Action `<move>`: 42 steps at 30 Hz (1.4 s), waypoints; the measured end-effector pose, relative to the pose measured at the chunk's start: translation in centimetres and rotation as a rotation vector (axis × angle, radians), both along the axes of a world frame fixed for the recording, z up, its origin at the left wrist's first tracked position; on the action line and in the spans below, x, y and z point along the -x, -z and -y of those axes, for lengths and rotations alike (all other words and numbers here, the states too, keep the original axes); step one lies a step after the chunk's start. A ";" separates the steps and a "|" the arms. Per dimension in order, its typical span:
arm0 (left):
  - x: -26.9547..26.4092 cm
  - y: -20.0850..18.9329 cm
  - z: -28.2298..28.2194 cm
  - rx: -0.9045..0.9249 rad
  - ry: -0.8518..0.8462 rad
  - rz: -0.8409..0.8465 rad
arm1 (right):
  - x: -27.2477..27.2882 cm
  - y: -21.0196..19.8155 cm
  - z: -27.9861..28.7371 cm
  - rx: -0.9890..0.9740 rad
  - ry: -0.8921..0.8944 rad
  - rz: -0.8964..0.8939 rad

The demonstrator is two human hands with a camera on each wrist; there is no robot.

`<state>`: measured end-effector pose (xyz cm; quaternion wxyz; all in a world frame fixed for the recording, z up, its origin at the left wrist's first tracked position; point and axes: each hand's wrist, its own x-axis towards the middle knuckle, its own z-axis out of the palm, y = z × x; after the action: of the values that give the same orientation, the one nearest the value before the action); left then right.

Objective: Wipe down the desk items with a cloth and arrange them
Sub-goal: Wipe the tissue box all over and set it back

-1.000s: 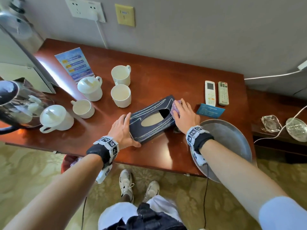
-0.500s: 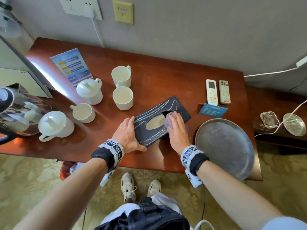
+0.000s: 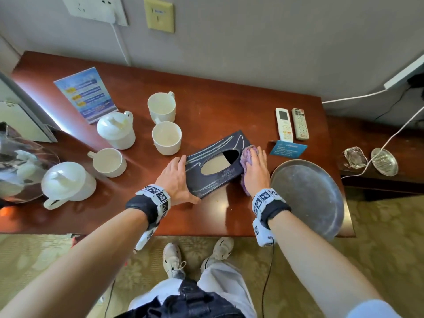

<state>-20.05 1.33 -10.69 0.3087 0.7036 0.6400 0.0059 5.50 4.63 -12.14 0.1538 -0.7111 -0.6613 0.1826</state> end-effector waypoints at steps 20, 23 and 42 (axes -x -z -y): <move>0.0 0.9 0.2 -0.006 0.010 0.008 | 3.8 1.6 4.2 -0.123 -0.210 -0.002; 0.3 0.9 0.1 -0.003 0.022 0.012 | 6.5 1.2 7.3 -0.152 -0.425 -0.041; 1.3 1.3 0.1 -0.034 0.083 0.017 | 6.7 1.1 5.8 -0.194 -0.539 -0.056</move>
<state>-21.38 1.19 -12.04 0.3021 0.7345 0.6076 0.0098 -1.18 -1.15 -13.24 0.1852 -0.4863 -0.8364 0.1722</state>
